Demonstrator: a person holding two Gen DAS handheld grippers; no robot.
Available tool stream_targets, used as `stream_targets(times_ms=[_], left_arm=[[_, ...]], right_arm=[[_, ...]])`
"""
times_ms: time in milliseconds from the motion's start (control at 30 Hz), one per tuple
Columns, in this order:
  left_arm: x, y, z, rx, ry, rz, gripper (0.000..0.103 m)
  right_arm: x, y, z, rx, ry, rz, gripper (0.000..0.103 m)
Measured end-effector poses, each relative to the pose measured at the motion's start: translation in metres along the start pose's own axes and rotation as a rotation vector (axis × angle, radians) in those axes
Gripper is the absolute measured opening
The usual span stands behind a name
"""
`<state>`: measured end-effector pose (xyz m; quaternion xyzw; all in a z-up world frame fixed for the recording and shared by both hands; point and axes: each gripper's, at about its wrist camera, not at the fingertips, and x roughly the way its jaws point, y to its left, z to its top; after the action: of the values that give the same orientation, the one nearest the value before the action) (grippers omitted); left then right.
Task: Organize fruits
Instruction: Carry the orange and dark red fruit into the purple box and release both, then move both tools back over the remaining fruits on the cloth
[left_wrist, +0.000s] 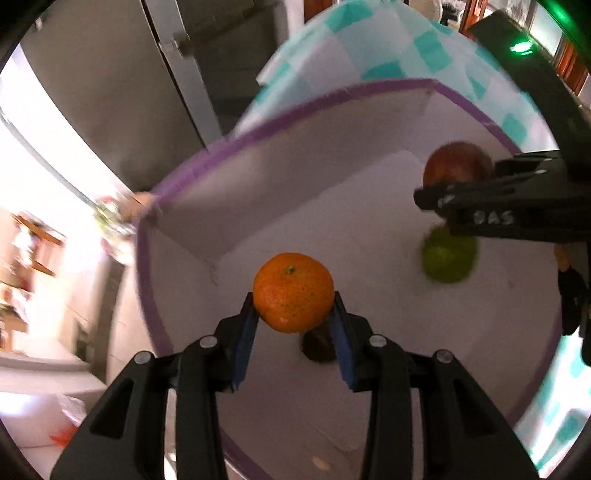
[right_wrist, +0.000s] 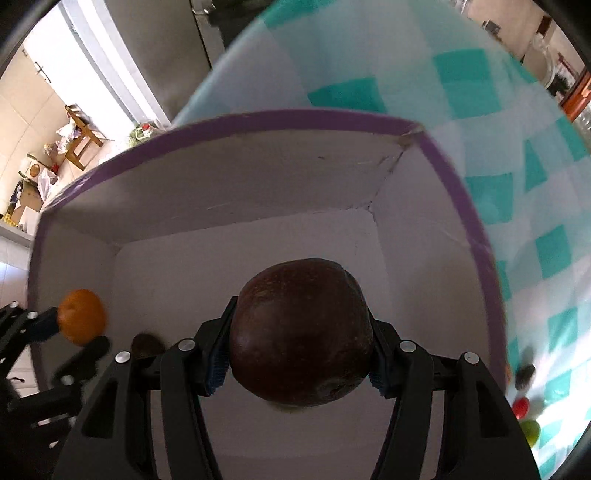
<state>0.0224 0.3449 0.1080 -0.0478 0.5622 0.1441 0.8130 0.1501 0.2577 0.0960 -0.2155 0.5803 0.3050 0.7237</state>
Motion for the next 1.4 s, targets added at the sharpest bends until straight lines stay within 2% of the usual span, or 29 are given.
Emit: stream_targets(times_ms=[33, 133, 200, 333, 500, 533, 600, 633, 700, 733, 767, 833, 900, 967, 1000, 1067, 1133, 1200, 1300, 1400], left_arm=[[0.0, -0.004, 0.003, 0.019, -0.013, 0.018, 0.039], [0.008, -0.017, 0.015, 0.057, -0.007, 0.008, 0.039], [0.024, -0.025, 0.022, 0.067, 0.04, -0.007, 0.039], [0.054, -0.024, 0.029, 0.041, 0.209, -0.031, 0.039], [0.062, -0.009, 0.029, -0.05, 0.259, -0.072, 0.04], [0.062, -0.006, 0.029, -0.065, 0.256, -0.08, 0.042], [0.056, -0.003, 0.029, -0.086, 0.223, -0.112, 0.063], [0.051, -0.001, 0.027, -0.09, 0.205, -0.124, 0.066], [0.04, -0.001, 0.026, -0.09, 0.153, -0.171, 0.076], [0.035, -0.001, 0.025, -0.087, 0.135, -0.189, 0.076], [0.025, 0.0, 0.023, -0.081, 0.095, -0.211, 0.076], [0.008, -0.003, 0.019, -0.07, 0.044, -0.206, 0.076], [-0.027, -0.003, 0.011, -0.064, -0.052, -0.244, 0.078], [-0.054, -0.005, 0.003, -0.052, -0.134, -0.273, 0.081], [-0.069, -0.006, -0.002, -0.047, -0.179, -0.288, 0.09], [-0.087, -0.004, -0.01, -0.05, -0.255, -0.305, 0.101], [-0.108, -0.01, -0.026, -0.052, -0.323, -0.329, 0.101], [-0.12, -0.027, -0.037, -0.032, -0.343, -0.361, 0.101], [-0.13, -0.061, -0.054, 0.035, -0.328, -0.434, 0.101], [-0.136, -0.1, -0.068, 0.155, -0.334, -0.47, 0.101]], right_arm=[[0.009, -0.001, 0.005, -0.006, 0.008, 0.001, 0.059], [0.027, -0.006, 0.011, 0.008, 0.035, -0.009, 0.059], [0.04, -0.013, 0.015, 0.038, 0.056, -0.002, 0.059], [0.053, -0.019, 0.016, 0.071, 0.075, -0.002, 0.059], [0.048, -0.021, 0.018, 0.1, 0.054, -0.002, 0.065], [0.04, -0.022, 0.018, 0.105, 0.03, -0.001, 0.065], [0.022, -0.025, 0.016, 0.119, -0.002, -0.009, 0.068], [0.004, -0.027, 0.014, 0.139, -0.037, -0.01, 0.072], [-0.029, -0.03, 0.007, 0.173, -0.101, -0.007, 0.074], [-0.056, -0.032, -0.002, 0.198, -0.151, -0.006, 0.075], [-0.08, -0.034, -0.012, 0.218, -0.195, -0.005, 0.075], [-0.119, -0.034, -0.039, 0.245, -0.275, -0.011, 0.082], [-0.162, -0.035, -0.077, 0.265, -0.361, -0.043, 0.088], [-0.188, -0.032, -0.128, 0.29, -0.404, -0.091, 0.088], [-0.191, -0.034, -0.15, 0.303, -0.403, -0.108, 0.088], [-0.192, -0.038, -0.207, 0.356, -0.361, -0.164, 0.088], [-0.179, -0.045, -0.263, 0.448, -0.282, -0.189, 0.088], [-0.166, -0.055, -0.302, 0.523, -0.214, -0.231, 0.088], [-0.155, -0.07, -0.346, 0.649, -0.168, -0.251, 0.088], [-0.147, -0.095, -0.368, 0.749, -0.166, -0.268, 0.088]])
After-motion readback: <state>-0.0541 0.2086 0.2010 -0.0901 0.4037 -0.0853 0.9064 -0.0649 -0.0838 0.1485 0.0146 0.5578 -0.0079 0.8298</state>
